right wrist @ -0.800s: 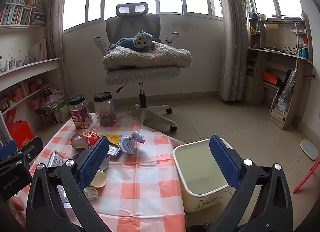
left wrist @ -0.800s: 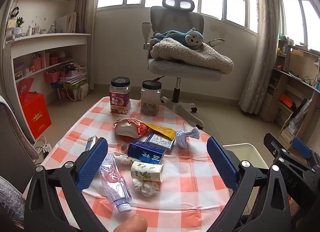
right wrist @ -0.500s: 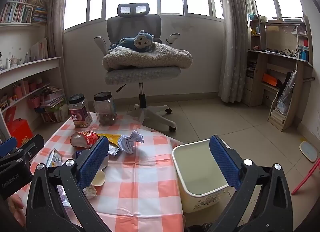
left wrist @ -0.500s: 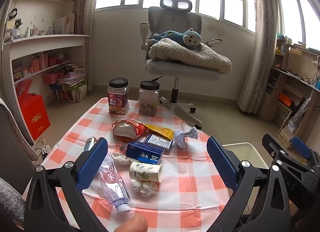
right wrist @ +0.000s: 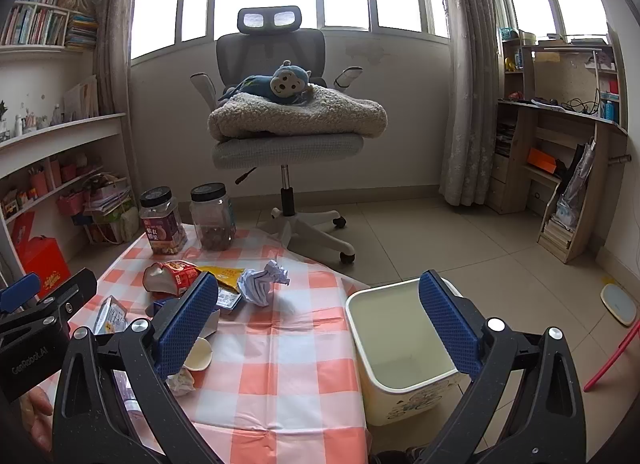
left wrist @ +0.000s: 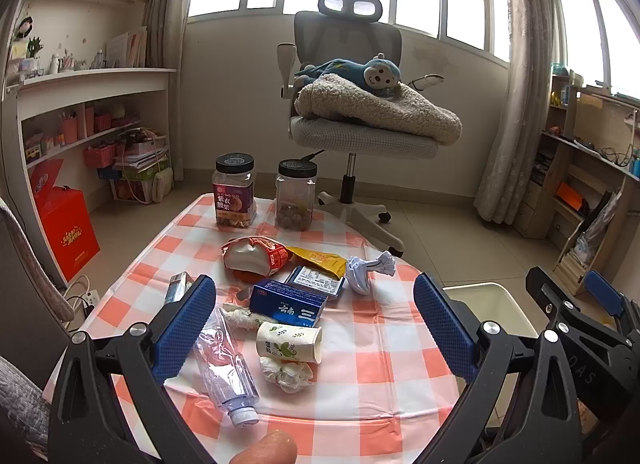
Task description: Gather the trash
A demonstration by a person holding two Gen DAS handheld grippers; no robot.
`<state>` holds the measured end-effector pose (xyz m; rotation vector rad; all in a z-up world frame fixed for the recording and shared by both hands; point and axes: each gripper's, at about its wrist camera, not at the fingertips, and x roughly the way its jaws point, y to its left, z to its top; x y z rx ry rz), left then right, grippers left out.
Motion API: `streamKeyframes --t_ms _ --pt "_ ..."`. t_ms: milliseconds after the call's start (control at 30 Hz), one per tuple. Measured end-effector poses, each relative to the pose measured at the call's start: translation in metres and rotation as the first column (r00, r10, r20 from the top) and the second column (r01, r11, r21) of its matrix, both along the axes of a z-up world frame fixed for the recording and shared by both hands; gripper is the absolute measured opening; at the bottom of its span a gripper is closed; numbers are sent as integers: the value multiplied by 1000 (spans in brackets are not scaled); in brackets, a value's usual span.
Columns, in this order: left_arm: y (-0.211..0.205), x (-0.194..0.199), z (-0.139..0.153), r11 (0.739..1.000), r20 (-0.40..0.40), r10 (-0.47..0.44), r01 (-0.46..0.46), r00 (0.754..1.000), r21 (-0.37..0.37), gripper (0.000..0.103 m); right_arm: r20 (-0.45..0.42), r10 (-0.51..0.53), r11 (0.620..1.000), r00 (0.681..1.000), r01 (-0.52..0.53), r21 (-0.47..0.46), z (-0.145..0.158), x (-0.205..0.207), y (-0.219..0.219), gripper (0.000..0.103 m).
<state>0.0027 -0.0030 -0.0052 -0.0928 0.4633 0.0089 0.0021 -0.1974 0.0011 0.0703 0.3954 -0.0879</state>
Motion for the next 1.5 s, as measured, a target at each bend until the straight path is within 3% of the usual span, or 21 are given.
streamKeyframes --t_ms 1500 --pt "-2 0 -5 1000 -12 -2 2 1000 0 96 -6 18 1000 1000 -18 -9 -8 -3 2 96"
